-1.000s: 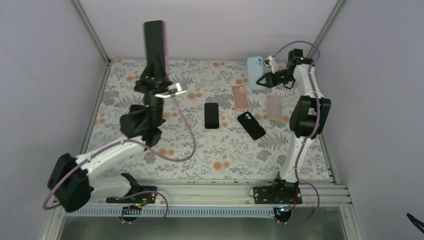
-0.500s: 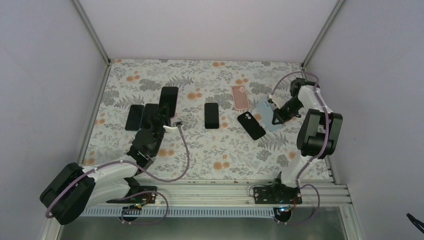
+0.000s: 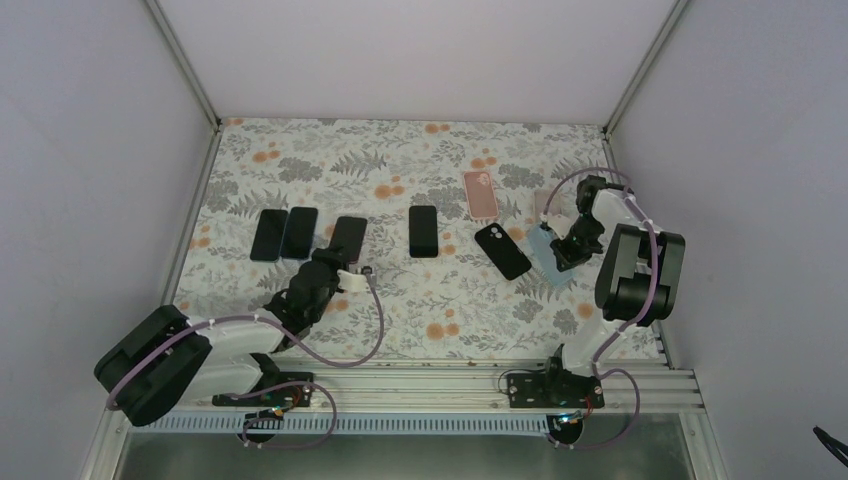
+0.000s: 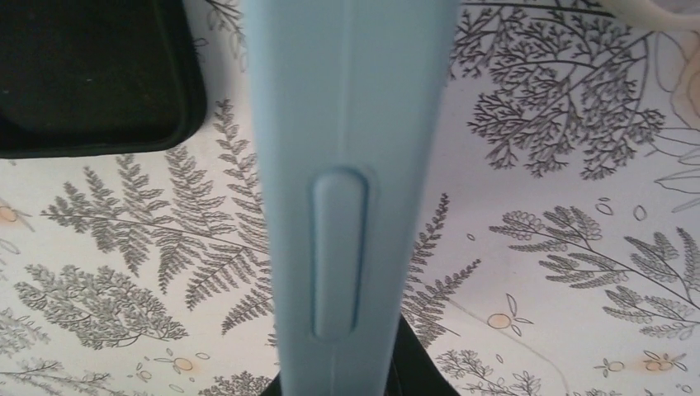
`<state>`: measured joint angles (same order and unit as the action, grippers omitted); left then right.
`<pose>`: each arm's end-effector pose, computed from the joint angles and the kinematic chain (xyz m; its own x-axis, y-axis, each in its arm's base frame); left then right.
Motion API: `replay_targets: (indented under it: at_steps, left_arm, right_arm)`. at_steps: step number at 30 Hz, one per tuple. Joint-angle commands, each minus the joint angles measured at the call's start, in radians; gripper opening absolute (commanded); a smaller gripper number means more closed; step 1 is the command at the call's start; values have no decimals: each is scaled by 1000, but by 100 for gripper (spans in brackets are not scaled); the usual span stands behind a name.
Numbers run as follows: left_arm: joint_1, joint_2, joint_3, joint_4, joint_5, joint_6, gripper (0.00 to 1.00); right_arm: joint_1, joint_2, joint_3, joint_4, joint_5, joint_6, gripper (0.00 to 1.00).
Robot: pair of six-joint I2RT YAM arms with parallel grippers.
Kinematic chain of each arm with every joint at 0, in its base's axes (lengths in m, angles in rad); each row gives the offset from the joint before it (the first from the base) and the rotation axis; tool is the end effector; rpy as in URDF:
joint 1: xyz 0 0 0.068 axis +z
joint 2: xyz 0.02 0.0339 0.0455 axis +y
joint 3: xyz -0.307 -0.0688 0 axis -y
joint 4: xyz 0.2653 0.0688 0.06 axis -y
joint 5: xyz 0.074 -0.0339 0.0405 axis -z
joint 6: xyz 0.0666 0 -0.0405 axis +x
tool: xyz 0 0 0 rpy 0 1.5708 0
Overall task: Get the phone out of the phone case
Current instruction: Place the phone case at the center of the board.
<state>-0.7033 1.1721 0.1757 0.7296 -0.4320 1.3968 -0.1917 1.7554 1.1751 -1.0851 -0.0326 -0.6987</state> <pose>0.1897 -0.1243 0.1708 0.2403 0.9690 -0.0583 0.2464 -0.0028 0.9692 0.3124 -0.0584 0.1801 -0.8727 -0.4855 0.0515 -0.4805 0.8728 0.0856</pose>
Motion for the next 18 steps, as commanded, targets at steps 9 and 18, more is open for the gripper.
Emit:
replay_targets:
  at_steps: [9,18]
  left_arm:
    - [-71,43,170,-559,228,-248,89]
    - [-81,114,543,-1332,568,-395,100]
  right_arm:
    - [-11,12,6,115,196,51,77]
    - [-11,-156,119,-107,115,-9,100]
